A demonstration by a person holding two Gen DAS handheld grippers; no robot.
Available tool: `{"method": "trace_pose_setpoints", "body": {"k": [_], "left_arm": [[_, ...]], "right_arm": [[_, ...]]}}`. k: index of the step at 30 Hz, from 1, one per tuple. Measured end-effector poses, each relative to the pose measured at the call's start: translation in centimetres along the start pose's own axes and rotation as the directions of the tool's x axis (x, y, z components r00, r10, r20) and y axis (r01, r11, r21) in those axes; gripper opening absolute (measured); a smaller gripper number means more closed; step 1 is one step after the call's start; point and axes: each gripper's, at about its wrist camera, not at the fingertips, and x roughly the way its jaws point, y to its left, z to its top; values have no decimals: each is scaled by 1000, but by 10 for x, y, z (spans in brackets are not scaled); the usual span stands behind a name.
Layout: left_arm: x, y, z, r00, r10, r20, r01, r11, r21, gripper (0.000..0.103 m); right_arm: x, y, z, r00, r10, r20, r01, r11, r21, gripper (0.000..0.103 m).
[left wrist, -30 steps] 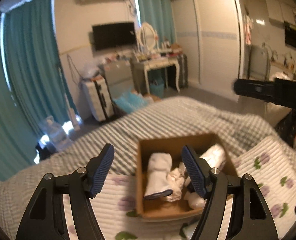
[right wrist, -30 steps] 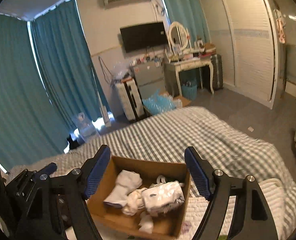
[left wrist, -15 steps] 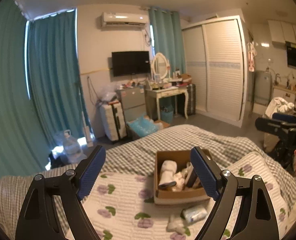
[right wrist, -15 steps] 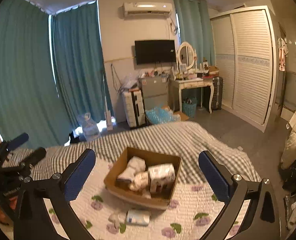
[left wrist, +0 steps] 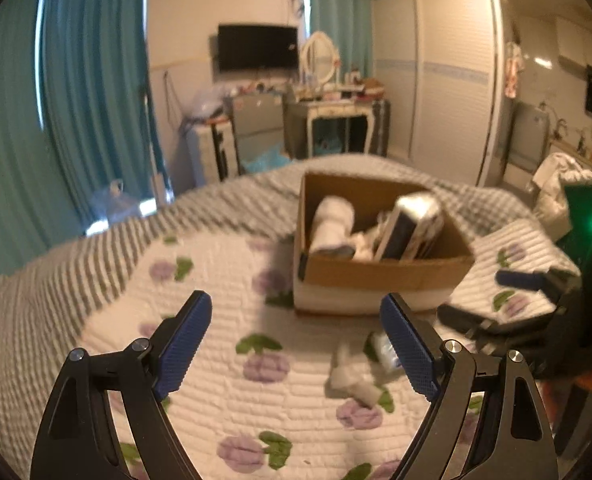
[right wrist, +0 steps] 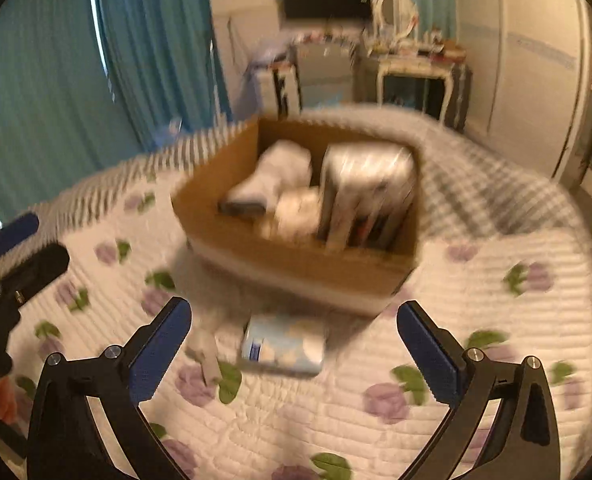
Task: Organize soft objects
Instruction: 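Grasp the blue tissue pack with the right gripper while the left gripper grasps the small white sock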
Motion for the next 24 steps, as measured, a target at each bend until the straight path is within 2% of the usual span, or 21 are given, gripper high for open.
{"method": "trace_pose_setpoints", "body": {"k": [4,6,10,13,14,15,17,19,21,24], "left_arm": [[34,11,-27,998,-13,-66,9,998,-62,88],[51,15,-41,994,-7,-108,0,998,-60,88],[72,21,-58,986,-9,-166,1,999,-45,88],[73,20,-62,987,-20,-162,13,999,-46,88],[72,18,-62,988,-20,-155,13,999,-43,88],[70,17,-63,989,-19,-148,14,999,-38,88],[66,13,-64,989,-30,-143,26,999,-28,88],[63,8,-65,988,-41,-148,38,999,-20,88],[61,1,-65,982,-54,-179,54,999,-2,88],[59,-14,-65,973,-58,-222,66,997,27,88]], "right_arm": [[56,-3,-21,996,8,-87,-5,1000,30,103],[77,-4,-28,992,6,-129,-1,999,36,103],[98,0,-30,985,0,-172,-1,1000,-4,103],[106,3,-31,979,17,-201,-19,1000,-7,102],[109,2,-33,976,31,-217,-31,1000,6,95],[111,1,-36,972,37,-232,-34,999,17,80],[109,-1,-41,973,6,-232,-4,1000,6,75],[99,-8,-42,977,24,-213,-17,999,35,75],[81,-18,-42,982,54,-181,-38,995,91,75],[60,-29,-43,991,24,-135,-12,996,89,75]]}}
